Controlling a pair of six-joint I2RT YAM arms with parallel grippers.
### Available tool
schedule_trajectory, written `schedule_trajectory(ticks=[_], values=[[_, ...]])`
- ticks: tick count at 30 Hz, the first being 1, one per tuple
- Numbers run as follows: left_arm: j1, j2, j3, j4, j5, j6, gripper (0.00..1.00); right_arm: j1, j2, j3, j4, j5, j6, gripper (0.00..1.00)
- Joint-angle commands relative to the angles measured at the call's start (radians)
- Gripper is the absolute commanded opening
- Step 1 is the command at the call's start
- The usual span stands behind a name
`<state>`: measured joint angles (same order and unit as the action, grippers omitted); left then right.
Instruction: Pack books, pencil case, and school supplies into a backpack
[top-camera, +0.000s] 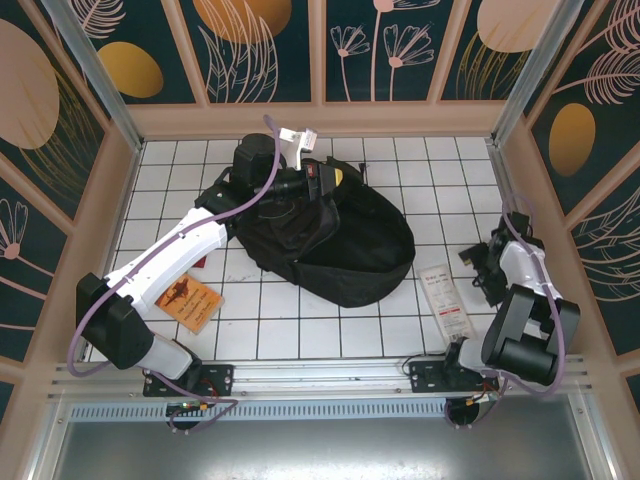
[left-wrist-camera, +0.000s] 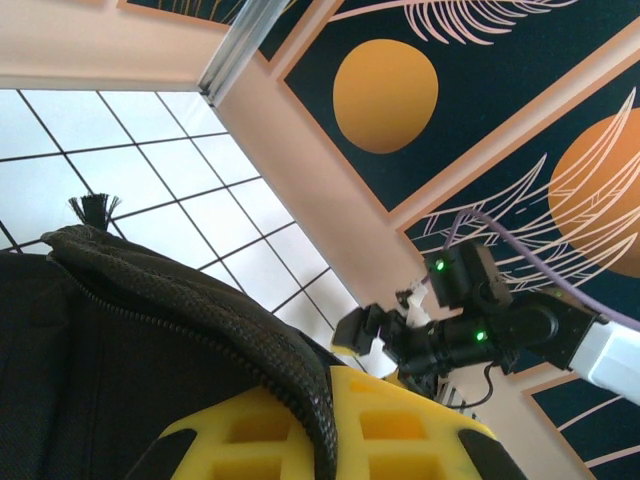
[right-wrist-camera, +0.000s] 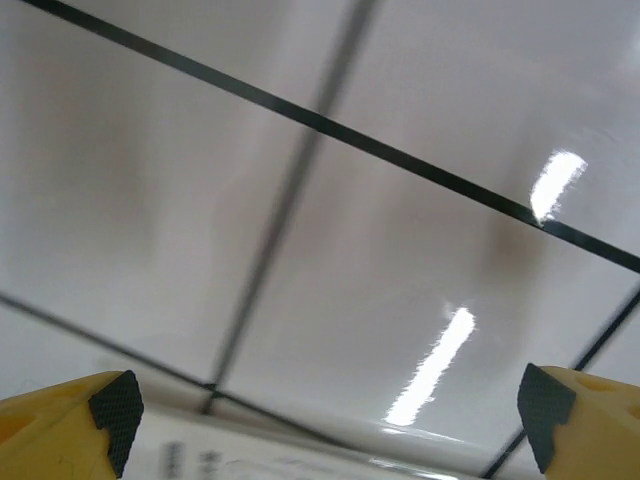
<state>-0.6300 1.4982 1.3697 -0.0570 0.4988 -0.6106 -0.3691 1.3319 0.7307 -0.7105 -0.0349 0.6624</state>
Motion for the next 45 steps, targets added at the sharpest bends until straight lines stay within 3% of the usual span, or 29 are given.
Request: schedule_trajectory(ticks=[1, 6, 14, 20, 24, 27, 30, 35, 41, 45], values=[[0.007, -0.019, 0.016, 0.095, 0.032, -0.006, 0.00, -0.010, 0.013, -0.081, 0.044, -0.098, 0.003, 0.99], [0.006, -0.010, 0.019, 0.093, 0.037, -0.006, 0.00, 0.027, 0.019, -0.160, 0.174, -0.327, -0.001, 0.99], [0.007, 0.012, 0.016, 0.103, 0.042, -0.020, 0.00, 0.231, -0.157, -0.212, 0.237, -0.452, 0.167, 0.99], [-0.009, 0.067, 0.002, 0.096, 0.011, -0.044, 0.00, 0.250, -0.194, -0.249, 0.269, -0.494, 0.181, 0.99], [-0.057, 0.123, 0.028, -0.015, -0.101, 0.025, 0.00, 0.226, -0.191, -0.233, 0.232, -0.454, 0.122, 0.99], [-0.102, 0.149, 0.039, -0.087, -0.187, 0.069, 0.00, 0.217, -0.183, -0.160, 0.105, -0.296, 0.064, 0.99], [-0.113, 0.162, 0.019, -0.111, -0.210, 0.064, 0.00, 0.201, -0.189, -0.097, -0.016, -0.120, 0.069, 0.99], [-0.114, 0.148, -0.059, -0.086, -0.246, 0.057, 0.00, 0.192, -0.215, -0.083, -0.101, -0.022, 0.094, 0.99], [-0.113, 0.147, -0.074, -0.069, -0.247, 0.051, 0.00, 0.189, -0.153, -0.116, -0.133, -0.042, 0.077, 0.99], [-0.113, 0.142, -0.063, -0.061, -0.255, 0.054, 0.00, 0.197, -0.106, -0.149, -0.101, -0.161, 0.065, 0.99]])
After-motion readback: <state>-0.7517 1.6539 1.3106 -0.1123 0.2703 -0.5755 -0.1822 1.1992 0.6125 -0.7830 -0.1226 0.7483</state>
